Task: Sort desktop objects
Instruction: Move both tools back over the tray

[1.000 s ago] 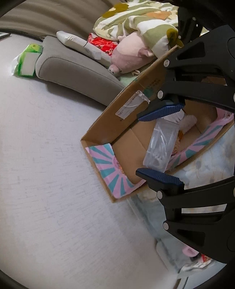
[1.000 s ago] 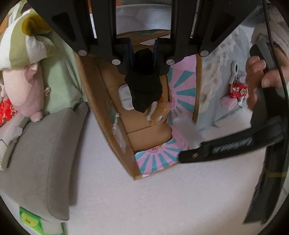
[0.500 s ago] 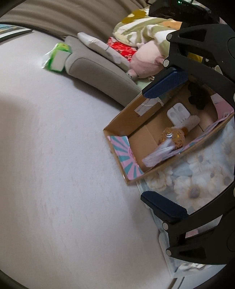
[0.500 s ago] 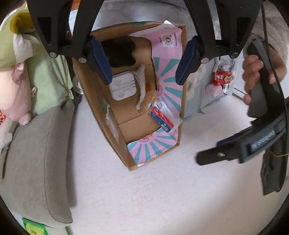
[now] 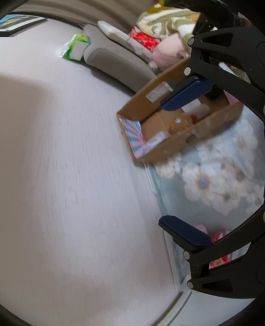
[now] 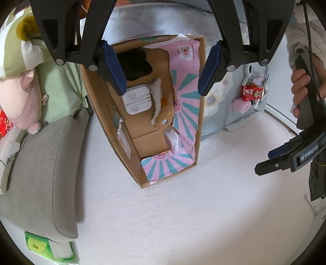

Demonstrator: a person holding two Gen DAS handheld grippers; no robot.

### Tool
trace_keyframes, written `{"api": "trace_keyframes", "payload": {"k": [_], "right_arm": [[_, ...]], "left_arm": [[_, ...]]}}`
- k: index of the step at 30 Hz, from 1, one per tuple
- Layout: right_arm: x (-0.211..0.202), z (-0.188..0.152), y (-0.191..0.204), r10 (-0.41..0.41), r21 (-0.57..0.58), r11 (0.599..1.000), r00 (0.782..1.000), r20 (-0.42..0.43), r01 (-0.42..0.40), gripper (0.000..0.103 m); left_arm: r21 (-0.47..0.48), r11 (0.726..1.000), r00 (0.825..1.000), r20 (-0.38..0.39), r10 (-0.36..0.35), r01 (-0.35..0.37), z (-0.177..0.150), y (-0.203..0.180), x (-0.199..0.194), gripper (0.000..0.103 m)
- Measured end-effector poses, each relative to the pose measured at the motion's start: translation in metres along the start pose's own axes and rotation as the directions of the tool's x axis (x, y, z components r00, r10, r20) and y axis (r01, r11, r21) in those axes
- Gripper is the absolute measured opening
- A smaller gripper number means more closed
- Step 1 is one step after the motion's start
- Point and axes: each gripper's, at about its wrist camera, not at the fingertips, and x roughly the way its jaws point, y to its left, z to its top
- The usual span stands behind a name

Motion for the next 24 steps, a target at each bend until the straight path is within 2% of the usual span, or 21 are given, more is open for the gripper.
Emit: {"api": "trace_keyframes", "payload": {"k": [7,14,20,24], "right_arm": [[-0.001,-0.004,0.023,0.007,-0.05,0.999,1.0,-0.005,-0.007,0.069],[-0.001,-0.009,0.054,0.03,-0.12,0.992,1.0,-0.008,-0.03,0.069],[0.011,-0.01,0.086,0.06,-0.192,0.979,0.997,-0.038,-0.066,0.069],[0.024,-0.009,0.107,0.083,-0.24,0.966,0.994,-0.066,-0.096,0.069]], "left_arm": [[0.024,0.997,0.996,0.04,0.077,-0.078,-0.019,0.012,-0.033,0.102],[0.004,0.99,0.988,0.065,0.14,-0.14,-0.038,0.035,-0.063,0.102],[-0.086,0.977,0.979,0.048,0.198,-0.193,-0.059,0.081,-0.086,0.102],[-0.167,0.948,0.961,0.008,0.277,-0.272,-0.081,0.127,-0.099,0.102]]}}
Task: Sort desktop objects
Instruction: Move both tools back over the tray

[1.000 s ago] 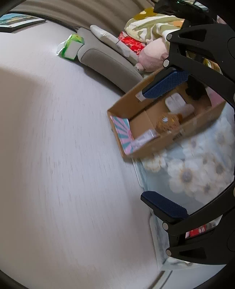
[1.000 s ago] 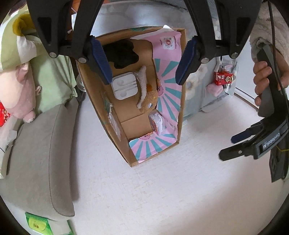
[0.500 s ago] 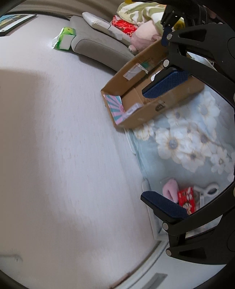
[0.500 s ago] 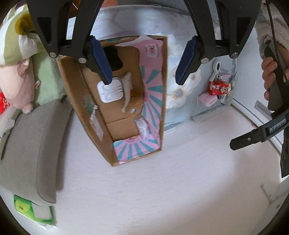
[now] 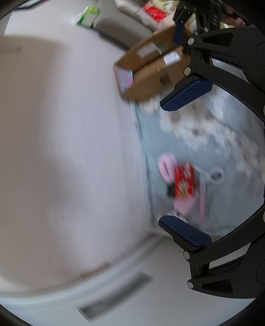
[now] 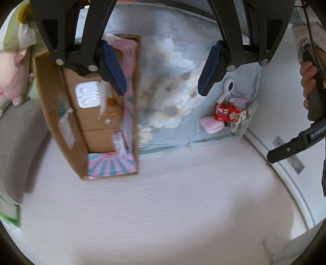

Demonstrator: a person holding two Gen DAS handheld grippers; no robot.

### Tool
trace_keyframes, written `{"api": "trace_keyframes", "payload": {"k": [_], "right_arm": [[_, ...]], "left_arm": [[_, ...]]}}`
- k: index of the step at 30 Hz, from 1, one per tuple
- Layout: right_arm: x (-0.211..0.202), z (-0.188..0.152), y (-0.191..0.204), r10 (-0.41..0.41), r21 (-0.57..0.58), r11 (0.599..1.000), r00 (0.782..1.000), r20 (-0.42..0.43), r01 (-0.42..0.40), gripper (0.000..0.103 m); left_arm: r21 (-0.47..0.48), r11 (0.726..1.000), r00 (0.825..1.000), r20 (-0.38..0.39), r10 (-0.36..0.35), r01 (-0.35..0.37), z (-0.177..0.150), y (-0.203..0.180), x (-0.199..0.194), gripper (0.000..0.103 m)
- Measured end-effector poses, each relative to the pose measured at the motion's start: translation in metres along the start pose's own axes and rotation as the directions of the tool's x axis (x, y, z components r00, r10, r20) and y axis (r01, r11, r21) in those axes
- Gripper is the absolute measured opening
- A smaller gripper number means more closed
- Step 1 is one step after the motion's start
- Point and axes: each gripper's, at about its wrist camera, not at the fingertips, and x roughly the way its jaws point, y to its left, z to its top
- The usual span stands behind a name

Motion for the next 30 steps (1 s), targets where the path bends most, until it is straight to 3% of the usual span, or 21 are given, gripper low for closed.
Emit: {"api": "trace_keyframes", "payload": {"k": [4,7,12,16,19,25,28,30], "right_arm": [[0.022,0.007,0.019,0.034,-0.039,0.999,0.999,-0.036,-0.036,0.069],[0.04,0.01,0.032,0.052,-0.061,0.996,0.995,-0.08,-0.057,0.069],[0.073,0.021,0.058,0.053,-0.133,0.988,0.987,-0.152,-0.073,0.069],[0.102,0.038,0.081,0.046,-0.223,0.97,0.976,-0.213,-0.095,0.069],[0.131,0.052,0.102,0.035,-0.338,0.931,0.956,-0.292,-0.138,0.068],[0.185,0.062,0.129,-0.102,-0.614,0.775,0.93,-0.354,-0.149,0.068],[0.209,0.064,0.132,-0.143,-0.677,0.719,0.92,-0.366,-0.157,0.068],[0.222,0.067,0.135,-0.144,-0.685,0.708,0.915,-0.378,-0.171,0.068]], "left_arm": [[-0.065,0.995,0.996,-0.056,0.074,-0.077,-0.021,0.048,0.007,0.102],[-0.119,0.988,0.989,-0.117,0.086,-0.1,-0.039,0.074,0.018,0.102],[-0.186,0.98,0.982,-0.185,0.041,-0.076,-0.073,0.095,0.039,0.102],[-0.211,0.977,0.971,-0.229,-0.068,0.019,-0.102,0.087,0.063,0.102],[-0.214,0.974,0.958,-0.257,-0.124,0.068,-0.12,0.077,0.082,0.102],[-0.279,0.954,0.931,-0.307,-0.199,0.112,-0.144,0.07,0.121,0.102],[-0.316,0.944,0.924,-0.325,-0.201,0.095,-0.147,0.077,0.136,0.102],[-0.378,0.921,0.921,-0.316,-0.226,0.096,-0.144,0.088,0.142,0.102]]}}
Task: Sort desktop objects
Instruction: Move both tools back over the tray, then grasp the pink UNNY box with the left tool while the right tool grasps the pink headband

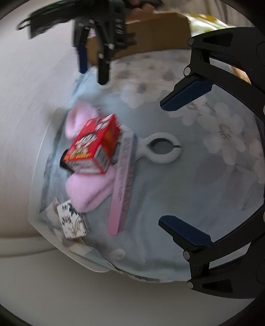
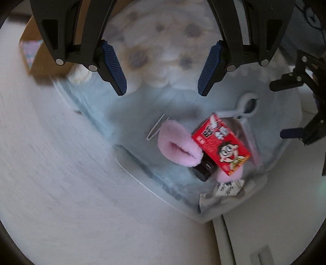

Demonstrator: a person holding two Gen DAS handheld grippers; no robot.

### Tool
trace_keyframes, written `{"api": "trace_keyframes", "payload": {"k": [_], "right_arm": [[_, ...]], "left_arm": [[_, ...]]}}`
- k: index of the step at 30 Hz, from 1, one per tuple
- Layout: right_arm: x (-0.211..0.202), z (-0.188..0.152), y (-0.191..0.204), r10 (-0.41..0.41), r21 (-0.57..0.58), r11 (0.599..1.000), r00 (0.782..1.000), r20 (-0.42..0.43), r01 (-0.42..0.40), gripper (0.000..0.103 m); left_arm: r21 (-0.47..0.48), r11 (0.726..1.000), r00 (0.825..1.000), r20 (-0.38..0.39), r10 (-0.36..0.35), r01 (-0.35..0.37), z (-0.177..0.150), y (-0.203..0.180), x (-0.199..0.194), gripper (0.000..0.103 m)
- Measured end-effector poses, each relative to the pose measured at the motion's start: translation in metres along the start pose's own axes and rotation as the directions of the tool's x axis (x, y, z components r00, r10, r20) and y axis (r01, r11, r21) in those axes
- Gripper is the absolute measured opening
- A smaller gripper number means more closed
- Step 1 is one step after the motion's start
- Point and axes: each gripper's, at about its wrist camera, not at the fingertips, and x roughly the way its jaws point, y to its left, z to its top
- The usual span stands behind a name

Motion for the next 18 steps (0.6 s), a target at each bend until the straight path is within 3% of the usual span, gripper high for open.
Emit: {"api": "trace_keyframes", "payload": {"k": [4,10,15,18], "right_arm": [[0.013,0.015,-0.01,0.068,0.025,0.997,0.998,0.008,-0.068,0.068],[0.029,0.034,-0.013,0.05,0.001,0.999,0.999,0.001,-0.05,0.068],[0.037,0.044,-0.016,0.059,-0.011,0.998,0.998,0.002,-0.059,0.068],[0.04,0.049,-0.016,0.077,-0.019,0.997,0.997,0.007,-0.077,0.068]], "left_arm": [[-0.134,0.991,1.0,-0.012,-0.028,0.026,0.02,0.023,0.006,0.102],[-0.297,0.954,0.997,-0.054,-0.049,0.03,0.037,0.045,0.026,0.102],[-0.344,0.939,0.995,-0.086,-0.049,0.016,0.041,0.048,0.039,0.1],[-0.355,0.935,0.995,-0.093,-0.034,-0.001,0.04,0.045,0.043,0.092]]}}
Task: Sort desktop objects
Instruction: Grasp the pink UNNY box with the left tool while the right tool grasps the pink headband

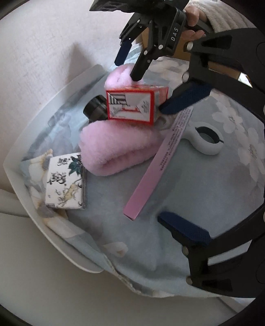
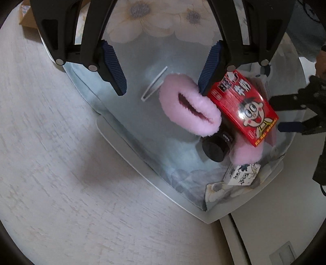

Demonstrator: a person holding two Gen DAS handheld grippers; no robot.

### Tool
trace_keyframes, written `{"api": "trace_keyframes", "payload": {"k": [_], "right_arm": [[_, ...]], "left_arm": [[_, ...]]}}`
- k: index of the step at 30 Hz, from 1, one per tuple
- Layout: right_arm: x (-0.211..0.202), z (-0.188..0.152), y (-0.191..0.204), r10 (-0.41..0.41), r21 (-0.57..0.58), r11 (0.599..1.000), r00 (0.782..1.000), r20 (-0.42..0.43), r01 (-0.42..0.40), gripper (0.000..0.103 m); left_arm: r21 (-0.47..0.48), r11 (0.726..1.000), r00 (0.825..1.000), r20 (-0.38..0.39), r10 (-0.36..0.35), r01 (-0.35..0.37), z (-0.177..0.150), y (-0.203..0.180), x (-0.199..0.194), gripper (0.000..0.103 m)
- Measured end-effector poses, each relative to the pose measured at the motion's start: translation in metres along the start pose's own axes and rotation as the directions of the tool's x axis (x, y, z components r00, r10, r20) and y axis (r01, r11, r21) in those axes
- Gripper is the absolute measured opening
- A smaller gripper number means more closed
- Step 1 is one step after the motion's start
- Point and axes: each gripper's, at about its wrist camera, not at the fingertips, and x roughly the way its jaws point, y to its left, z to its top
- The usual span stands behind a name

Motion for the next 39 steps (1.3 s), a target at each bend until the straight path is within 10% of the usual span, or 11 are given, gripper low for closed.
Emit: {"api": "trace_keyframes", "payload": {"k": [11,22,27,39], "right_arm": [[-0.004,0.014,0.02,0.05,-0.123,0.991,0.999,0.019,-0.047,0.068],[-0.012,0.019,0.029,0.028,-0.2,0.98,0.998,0.051,-0.018,0.068],[-0.014,0.02,0.029,0.06,-0.198,0.979,0.998,0.037,-0.051,0.031],[-0.045,-0.003,0.029,0.045,-0.131,0.991,0.994,0.103,-0.031,0.018]], "left_arm": [[0.011,1.0,0.999,-0.043,0.028,-0.028,-0.015,0.0,-0.001,0.042],[0.064,0.996,0.997,-0.042,0.064,-0.061,-0.027,-0.014,0.003,0.04],[0.057,0.996,0.996,-0.051,0.077,-0.074,-0.029,-0.011,0.004,0.024],[0.075,0.997,0.999,-0.038,0.037,-0.034,-0.043,-0.016,0.002,0.013]]}}
